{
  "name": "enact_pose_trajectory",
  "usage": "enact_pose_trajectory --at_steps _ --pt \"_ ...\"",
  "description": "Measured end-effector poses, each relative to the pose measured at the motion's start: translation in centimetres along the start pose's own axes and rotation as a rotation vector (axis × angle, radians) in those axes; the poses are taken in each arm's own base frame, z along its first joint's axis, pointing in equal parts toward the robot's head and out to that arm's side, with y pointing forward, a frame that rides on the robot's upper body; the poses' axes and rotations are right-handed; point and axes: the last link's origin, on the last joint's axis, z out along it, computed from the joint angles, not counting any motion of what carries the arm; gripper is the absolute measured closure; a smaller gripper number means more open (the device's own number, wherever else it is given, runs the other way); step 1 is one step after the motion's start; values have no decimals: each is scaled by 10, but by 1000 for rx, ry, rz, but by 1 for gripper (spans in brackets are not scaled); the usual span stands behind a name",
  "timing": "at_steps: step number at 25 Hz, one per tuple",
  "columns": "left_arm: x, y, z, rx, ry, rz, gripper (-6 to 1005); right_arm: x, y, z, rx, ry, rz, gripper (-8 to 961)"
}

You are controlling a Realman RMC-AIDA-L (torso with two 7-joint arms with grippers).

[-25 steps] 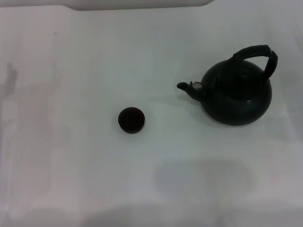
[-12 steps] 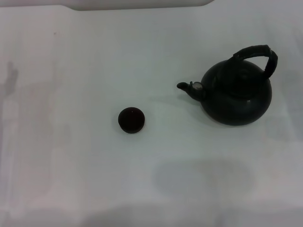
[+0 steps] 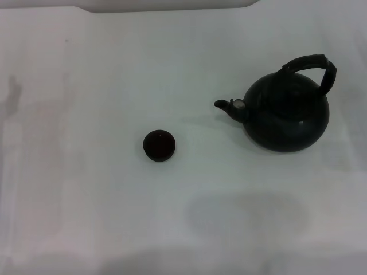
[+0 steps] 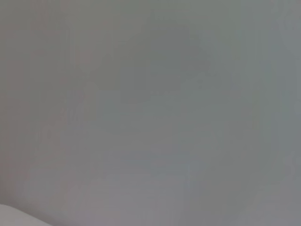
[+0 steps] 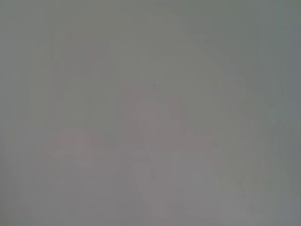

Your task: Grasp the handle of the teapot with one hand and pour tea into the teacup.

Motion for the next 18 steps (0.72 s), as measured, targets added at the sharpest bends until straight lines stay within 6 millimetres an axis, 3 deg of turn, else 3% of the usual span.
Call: enact_pose_trajectory --at_steps 18 --pt "-1 1 -1 0 -1 -2 111 2 0 -3 3 7 6 216"
